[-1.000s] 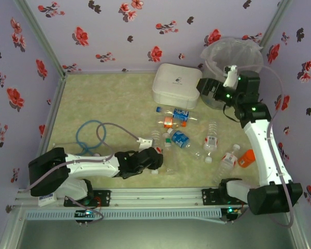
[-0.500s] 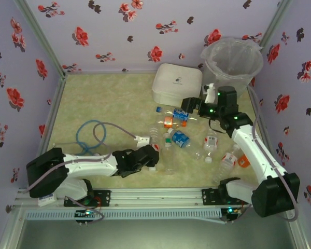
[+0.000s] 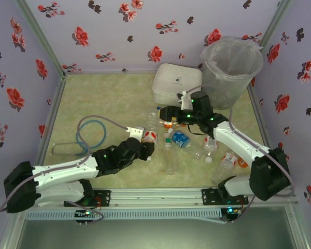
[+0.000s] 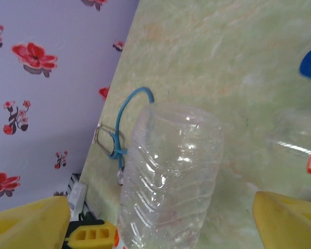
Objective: Put the plastic bottles in the bin
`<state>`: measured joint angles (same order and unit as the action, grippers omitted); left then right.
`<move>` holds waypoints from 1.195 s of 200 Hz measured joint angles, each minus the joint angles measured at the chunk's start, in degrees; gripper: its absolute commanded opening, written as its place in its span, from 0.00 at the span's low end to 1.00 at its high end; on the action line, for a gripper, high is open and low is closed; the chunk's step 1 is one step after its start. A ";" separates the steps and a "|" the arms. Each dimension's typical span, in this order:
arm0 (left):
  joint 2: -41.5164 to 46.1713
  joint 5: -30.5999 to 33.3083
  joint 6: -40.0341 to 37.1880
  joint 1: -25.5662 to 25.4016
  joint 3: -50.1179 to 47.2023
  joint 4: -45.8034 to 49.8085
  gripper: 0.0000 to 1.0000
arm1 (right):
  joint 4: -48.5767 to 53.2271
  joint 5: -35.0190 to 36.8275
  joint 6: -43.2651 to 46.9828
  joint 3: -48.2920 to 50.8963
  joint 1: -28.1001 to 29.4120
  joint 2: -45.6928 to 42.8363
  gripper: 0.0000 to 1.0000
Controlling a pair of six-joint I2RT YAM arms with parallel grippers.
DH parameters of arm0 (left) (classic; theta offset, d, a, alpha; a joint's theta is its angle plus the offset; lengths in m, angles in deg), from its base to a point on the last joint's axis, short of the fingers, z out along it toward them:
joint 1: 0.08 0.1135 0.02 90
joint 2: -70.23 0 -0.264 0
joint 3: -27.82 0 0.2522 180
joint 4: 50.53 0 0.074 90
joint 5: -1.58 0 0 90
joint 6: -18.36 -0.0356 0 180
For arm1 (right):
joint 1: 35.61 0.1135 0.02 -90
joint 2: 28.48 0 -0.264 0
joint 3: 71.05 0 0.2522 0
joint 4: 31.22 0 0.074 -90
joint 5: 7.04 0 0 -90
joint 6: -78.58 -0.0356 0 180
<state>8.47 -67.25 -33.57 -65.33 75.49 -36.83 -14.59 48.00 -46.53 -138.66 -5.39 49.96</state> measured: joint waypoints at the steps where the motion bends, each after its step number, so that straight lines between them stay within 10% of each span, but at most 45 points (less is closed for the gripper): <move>1: 0.07 -0.07 -0.07 0.02 -0.07 -0.07 0.45 | -0.04 0.00 -0.02 -0.02 0.20 0.17 0.94; 60: 4.28 -1.70 -1.86 0.68 -4.48 -4.15 0.44 | -3.19 0.22 -0.55 -0.57 3.96 6.88 0.93; 178: 4.39 -3.74 -1.11 1.53 -5.64 -5.14 0.46 | -11.15 0.96 -6.19 -0.74 3.91 10.84 0.55; 239: 4.42 -4.28 0.33 2.86 -5.64 -4.83 0.89 | -4.68 4.50 -1.40 -2.75 3.91 7.93 0.47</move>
<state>12.89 -71.54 -33.25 -62.47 69.85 -41.66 -19.26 52.51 -47.93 -141.41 -1.48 57.89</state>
